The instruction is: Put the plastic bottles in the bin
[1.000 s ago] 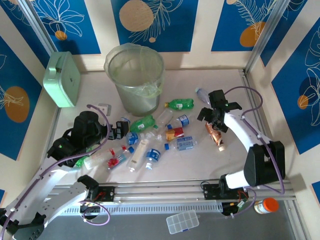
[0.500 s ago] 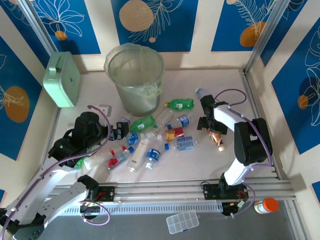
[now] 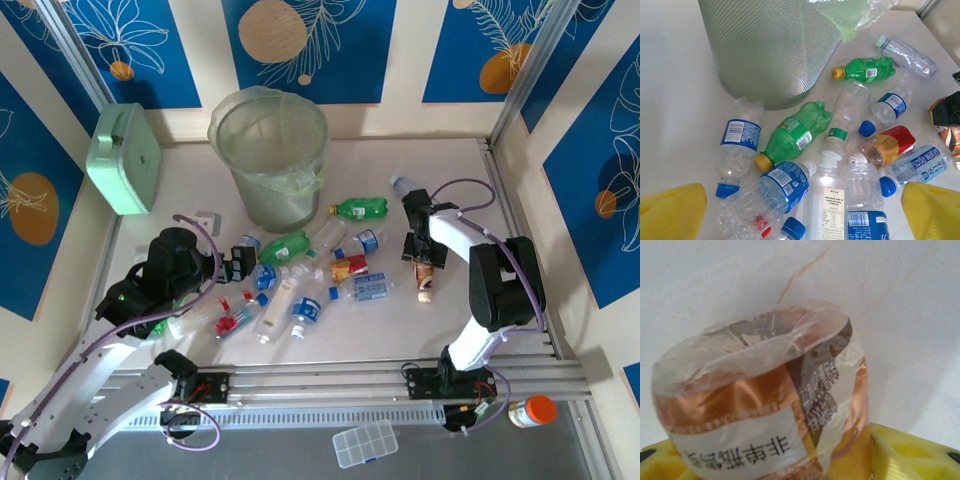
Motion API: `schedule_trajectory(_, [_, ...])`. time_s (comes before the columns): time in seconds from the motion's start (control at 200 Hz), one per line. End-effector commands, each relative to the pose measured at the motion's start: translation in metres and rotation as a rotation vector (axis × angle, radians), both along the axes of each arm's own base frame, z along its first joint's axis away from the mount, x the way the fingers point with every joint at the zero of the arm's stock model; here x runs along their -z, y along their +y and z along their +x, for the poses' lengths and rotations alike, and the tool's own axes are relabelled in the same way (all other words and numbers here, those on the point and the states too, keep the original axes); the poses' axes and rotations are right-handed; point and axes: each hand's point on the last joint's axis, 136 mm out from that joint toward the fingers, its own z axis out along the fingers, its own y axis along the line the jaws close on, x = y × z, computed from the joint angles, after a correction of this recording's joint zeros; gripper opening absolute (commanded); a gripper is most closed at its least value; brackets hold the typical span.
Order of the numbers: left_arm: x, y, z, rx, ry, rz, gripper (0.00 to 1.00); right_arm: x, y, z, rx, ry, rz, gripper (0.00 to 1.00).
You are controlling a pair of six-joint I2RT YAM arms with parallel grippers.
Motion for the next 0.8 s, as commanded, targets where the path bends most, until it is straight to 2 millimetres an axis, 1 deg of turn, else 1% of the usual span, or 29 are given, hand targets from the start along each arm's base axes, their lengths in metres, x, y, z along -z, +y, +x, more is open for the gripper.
schedule_trajectory(0.0, [0.0, 0.001, -0.001, -0.016, -0.007, -0.013, 0.99, -0.017, 0.003, 0.0, 0.018, -0.064, 0.028, 0.52])
schedule_trajectory(0.195, [0.0, -0.001, 0.0, -0.01, -0.003, -0.019, 0.99, -0.038, 0.003, -0.004, 0.047, -0.115, 0.053, 0.51])
schedule_trajectory(0.25, [-0.002, -0.001, 0.0, -0.008, -0.005, -0.02, 0.99, -0.049, 0.007, -0.005, 0.053, -0.148, 0.079, 0.51])
schedule_trajectory(0.315, [-0.003, -0.001, 0.0, -0.009, -0.007, -0.02, 0.99, -0.07, 0.015, -0.003, 0.046, -0.217, 0.126, 0.51])
schedule_trajectory(0.365, [-0.004, 0.0, 0.0, -0.012, -0.007, -0.021, 0.99, -0.093, 0.028, 0.001, 0.016, -0.309, 0.189, 0.51])
schedule_trajectory(0.435, [-0.005, -0.001, 0.0, -0.013, -0.009, -0.028, 0.99, -0.137, 0.049, 0.005, -0.029, -0.462, 0.299, 0.52])
schedule_trajectory(0.535, [-0.005, 0.0, -0.001, -0.02, -0.004, -0.037, 0.99, -0.214, 0.083, 0.009, -0.143, -0.694, 0.447, 0.52])
schedule_trajectory(0.61, [-0.004, 0.001, -0.001, -0.032, -0.003, -0.054, 0.99, -0.263, 0.106, 0.011, -0.22, -0.807, 0.548, 0.52])
schedule_trajectory(0.705, [-0.006, 0.0, -0.002, -0.039, -0.005, -0.084, 0.99, -0.314, 0.134, 0.015, -0.303, -0.881, 0.709, 0.52])
schedule_trajectory(0.795, [-0.008, 0.001, -0.002, -0.048, -0.007, -0.101, 0.99, -0.349, 0.161, 0.021, -0.371, -0.925, 0.854, 0.52])
